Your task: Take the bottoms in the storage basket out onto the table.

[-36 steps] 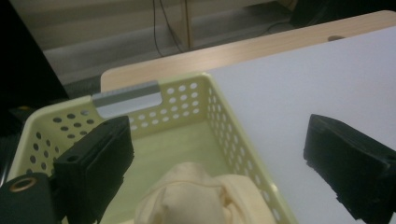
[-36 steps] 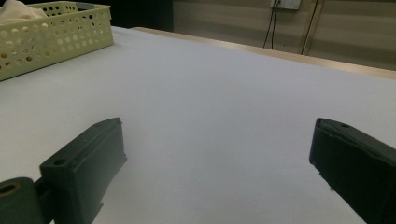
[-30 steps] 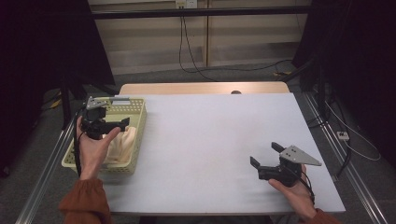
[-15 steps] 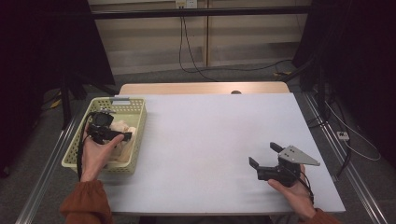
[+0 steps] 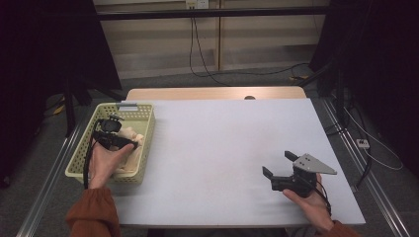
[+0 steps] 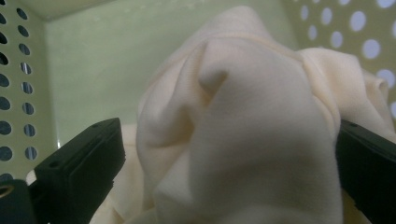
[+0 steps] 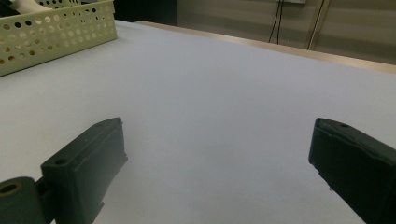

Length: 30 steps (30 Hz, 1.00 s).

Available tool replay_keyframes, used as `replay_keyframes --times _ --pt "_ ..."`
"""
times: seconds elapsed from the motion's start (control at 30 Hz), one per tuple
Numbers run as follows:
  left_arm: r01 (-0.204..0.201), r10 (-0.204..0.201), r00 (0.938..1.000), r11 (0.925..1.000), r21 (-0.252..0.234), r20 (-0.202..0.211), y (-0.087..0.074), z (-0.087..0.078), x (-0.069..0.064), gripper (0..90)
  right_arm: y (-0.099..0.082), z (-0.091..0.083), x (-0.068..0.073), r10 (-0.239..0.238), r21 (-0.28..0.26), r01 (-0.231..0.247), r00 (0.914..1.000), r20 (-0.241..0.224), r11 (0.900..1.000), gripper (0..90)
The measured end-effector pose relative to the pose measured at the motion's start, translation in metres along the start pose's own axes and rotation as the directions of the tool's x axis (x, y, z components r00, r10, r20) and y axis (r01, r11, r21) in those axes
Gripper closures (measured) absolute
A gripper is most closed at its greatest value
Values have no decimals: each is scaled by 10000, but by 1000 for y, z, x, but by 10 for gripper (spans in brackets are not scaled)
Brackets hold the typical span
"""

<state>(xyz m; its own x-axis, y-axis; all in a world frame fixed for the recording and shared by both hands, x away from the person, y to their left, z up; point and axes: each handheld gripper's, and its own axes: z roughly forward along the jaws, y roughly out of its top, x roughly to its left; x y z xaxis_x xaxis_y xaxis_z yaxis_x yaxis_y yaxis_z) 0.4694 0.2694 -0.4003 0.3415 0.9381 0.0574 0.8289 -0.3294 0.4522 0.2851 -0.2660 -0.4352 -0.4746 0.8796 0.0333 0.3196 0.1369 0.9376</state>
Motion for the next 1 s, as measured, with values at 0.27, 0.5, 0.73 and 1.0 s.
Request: replay_keyframes --times 0.27,0.5,0.73,1.0 --pt "878 -958 9884 9936 717 1176 2 19 10 4 0 2 -1 88 50 -88 10000 -27 9999 42" --pt "1006 -1188 9780 9887 1112 1715 -1 25 12 2 -1 0 -1 57 47 -57 10000 -36 10000 42" --pt "1116 -1397 9682 9836 1418 2076 0 25 12 123 1 2 1 39 43 -38 9998 -169 10000 43" --pt "1025 -1299 9658 9863 1294 2246 1 18 7 408 0 2 0 47 108 -46 9999 -145 9999 46"
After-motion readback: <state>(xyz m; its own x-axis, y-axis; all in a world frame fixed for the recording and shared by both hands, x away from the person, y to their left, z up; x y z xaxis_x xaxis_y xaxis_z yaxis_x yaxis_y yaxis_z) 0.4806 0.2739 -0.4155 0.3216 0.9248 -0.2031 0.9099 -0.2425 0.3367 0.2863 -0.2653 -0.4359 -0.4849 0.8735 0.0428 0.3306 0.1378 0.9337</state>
